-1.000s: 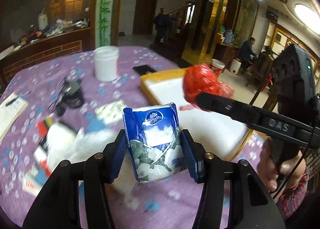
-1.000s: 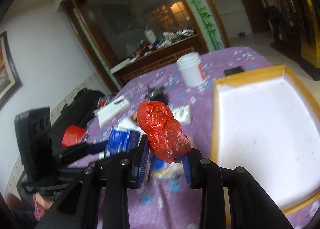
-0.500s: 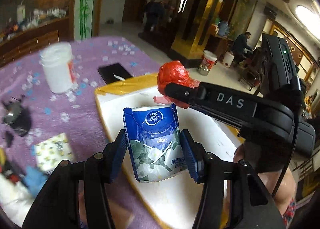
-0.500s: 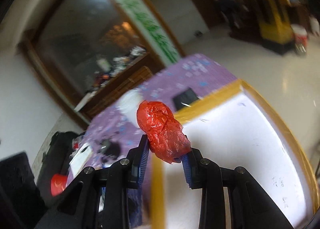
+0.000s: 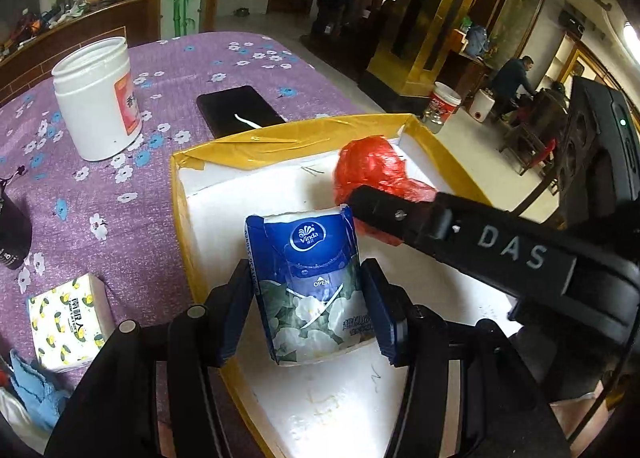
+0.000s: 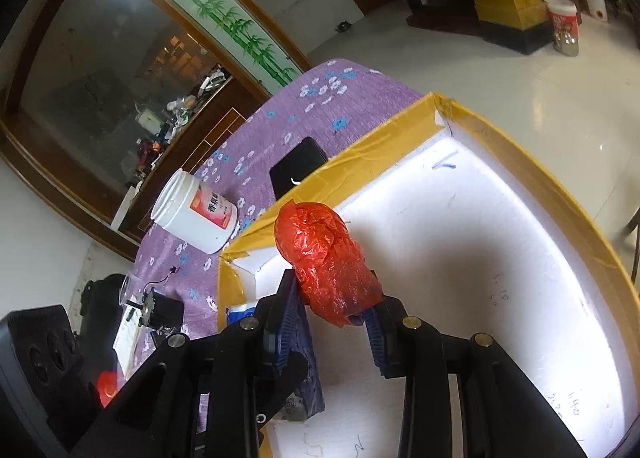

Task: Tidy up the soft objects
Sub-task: 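Carry both items into the yellow tray box and open both grippers, then grasp the pink tissue pack with the right gripper and lift it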

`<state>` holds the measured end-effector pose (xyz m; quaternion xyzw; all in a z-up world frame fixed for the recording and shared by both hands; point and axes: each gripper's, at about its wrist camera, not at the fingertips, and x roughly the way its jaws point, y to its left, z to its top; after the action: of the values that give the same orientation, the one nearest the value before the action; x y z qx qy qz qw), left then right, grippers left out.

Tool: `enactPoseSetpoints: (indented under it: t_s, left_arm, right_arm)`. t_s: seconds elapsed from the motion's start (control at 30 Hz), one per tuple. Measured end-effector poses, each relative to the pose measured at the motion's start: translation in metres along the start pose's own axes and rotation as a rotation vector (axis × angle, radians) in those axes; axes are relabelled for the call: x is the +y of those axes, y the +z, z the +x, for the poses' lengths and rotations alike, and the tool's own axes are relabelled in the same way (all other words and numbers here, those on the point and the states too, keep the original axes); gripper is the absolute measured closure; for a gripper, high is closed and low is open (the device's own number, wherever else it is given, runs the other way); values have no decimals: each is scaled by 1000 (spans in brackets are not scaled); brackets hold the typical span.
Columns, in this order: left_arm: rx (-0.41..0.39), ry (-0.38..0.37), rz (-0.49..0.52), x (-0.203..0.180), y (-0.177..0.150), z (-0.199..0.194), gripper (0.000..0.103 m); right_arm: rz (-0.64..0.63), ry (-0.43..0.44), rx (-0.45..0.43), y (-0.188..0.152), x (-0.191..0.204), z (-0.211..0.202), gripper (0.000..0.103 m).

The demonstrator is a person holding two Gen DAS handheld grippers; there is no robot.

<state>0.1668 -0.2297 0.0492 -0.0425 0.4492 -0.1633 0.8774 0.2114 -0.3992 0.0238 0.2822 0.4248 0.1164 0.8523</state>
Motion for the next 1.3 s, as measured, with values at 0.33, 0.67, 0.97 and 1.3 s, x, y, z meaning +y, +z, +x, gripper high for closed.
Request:
enactPoseSetpoints:
  t_s: [0.33, 0.67, 0.97, 1.3]
  left_arm:
    - [19, -33, -20, 3, 2, 2, 42]
    - [10, -49, -25, 4, -6, -24, 40]
    - [-43, -81, -4, 14, -39, -83, 39]
    - [-56, -88, -32, 42, -86, -121, 39]
  right_arm:
    - [-10, -17, -19, -1, -1, -4, 50]
    - [13, 18, -109, 2, -5, -28, 46]
    - [-55, 65, -121, -12, 19, -56, 46]
    - [-192, 145, -39, -66, 64, -71, 46]
